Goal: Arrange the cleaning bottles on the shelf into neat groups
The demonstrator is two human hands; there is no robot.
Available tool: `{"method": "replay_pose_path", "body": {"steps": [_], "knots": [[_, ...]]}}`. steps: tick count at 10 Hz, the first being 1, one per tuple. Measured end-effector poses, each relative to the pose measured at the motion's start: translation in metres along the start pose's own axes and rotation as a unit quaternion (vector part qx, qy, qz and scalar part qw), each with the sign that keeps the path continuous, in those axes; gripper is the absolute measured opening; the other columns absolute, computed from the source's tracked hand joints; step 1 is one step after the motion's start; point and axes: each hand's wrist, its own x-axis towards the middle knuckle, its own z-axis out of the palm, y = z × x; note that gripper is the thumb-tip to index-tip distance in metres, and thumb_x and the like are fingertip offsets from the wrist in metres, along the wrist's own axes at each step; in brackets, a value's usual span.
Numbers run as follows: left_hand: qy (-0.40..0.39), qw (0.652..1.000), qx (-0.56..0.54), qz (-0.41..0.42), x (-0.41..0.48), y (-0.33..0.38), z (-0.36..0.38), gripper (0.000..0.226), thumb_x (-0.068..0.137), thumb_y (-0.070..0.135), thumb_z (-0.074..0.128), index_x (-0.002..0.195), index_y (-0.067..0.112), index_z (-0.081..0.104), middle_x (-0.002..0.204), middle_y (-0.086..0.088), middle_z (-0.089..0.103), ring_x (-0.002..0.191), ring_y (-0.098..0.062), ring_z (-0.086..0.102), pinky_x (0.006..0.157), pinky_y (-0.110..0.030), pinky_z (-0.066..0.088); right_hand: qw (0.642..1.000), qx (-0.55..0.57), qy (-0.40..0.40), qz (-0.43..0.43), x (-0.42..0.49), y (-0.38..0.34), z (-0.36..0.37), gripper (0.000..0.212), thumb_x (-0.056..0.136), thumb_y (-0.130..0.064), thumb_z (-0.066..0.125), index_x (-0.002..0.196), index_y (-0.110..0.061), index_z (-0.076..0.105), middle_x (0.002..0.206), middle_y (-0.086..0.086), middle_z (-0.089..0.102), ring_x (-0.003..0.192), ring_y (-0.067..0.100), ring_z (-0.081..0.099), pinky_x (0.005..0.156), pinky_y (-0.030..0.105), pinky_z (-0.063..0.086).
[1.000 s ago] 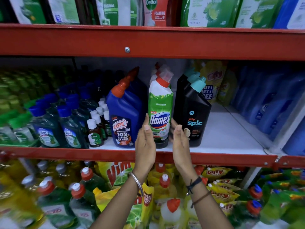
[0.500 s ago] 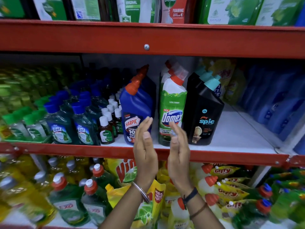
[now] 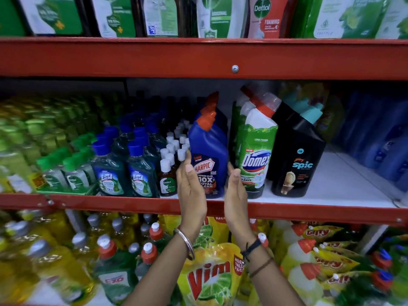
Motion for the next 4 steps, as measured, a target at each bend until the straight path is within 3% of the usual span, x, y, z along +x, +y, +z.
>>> {"method": "replay_pose_path", "body": {"steps": [2, 3, 4], "knots": [[-0.012, 1.000, 0.003, -0.012, 0.0035, 0.0035, -0.0037, 0.055, 0.092, 0.058, 0.014, 0.143, 0.042, 0.030, 0.129, 0.031, 0.033, 0.133, -0.004, 0.033, 0.113, -0.047, 0.034, 1.000, 0.007, 0.007, 0.000, 0.0050, 0.0042, -0.0003, 0.098, 0.067, -0.091, 0.026, 0.142, -0.029, 0.039, 0.148, -0.003, 0.046, 0.135, 0.010, 0.044, 0.112, 0.044, 0.039], [-0.020, 1.000, 0.013, -0.011, 0.0038, 0.0036, -0.0058, 0.054, 0.093, 0.056, 0.015, 0.143, 0.040, 0.029, 0.136, 0.021, 0.033, 0.135, -0.006, 0.033, 0.113, -0.046, 0.035, 1.000, -0.012, 0.002, 0.006, 0.0070, 0.0029, 0.0005, 0.098, 0.068, -0.090, 0.026, 0.142, -0.029, 0.040, 0.148, -0.003, 0.046, 0.135, 0.011, 0.043, 0.112, 0.044, 0.039], [-0.003, 1.000, 0.016, 0.024, -0.0002, 0.0014, -0.0052, 0.050, 0.097, 0.048, 0.020, 0.145, 0.034, 0.028, 0.146, 0.015, 0.031, 0.135, 0.004, 0.029, 0.116, -0.034, 0.032, 1.000, 0.000, 0.010, -0.003, 0.0041, 0.0022, -0.0063, 0.091, 0.072, -0.086, 0.033, 0.139, -0.027, 0.045, 0.144, -0.004, 0.051, 0.132, 0.009, 0.047, 0.112, 0.044, 0.040]]}}
